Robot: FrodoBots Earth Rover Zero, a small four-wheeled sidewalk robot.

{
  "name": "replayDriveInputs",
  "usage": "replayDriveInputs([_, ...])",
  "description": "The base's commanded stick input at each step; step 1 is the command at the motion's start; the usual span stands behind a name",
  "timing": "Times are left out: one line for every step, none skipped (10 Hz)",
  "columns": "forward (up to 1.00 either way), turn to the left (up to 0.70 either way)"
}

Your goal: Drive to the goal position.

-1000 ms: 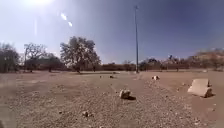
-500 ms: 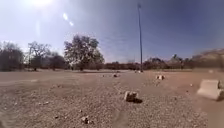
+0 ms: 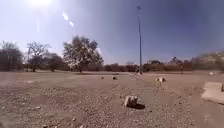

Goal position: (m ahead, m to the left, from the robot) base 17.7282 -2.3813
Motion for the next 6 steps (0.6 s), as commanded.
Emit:
replayDriveInputs([0.50, 0.00])
replayDriveInputs([0.50, 0.00])
replayDriveInputs([0.50, 0.00])
replayDriveInputs([0.50, 0.00])
replayDriveInputs([0.50, 0.00])
replayDriveInputs([0.50, 0.00])
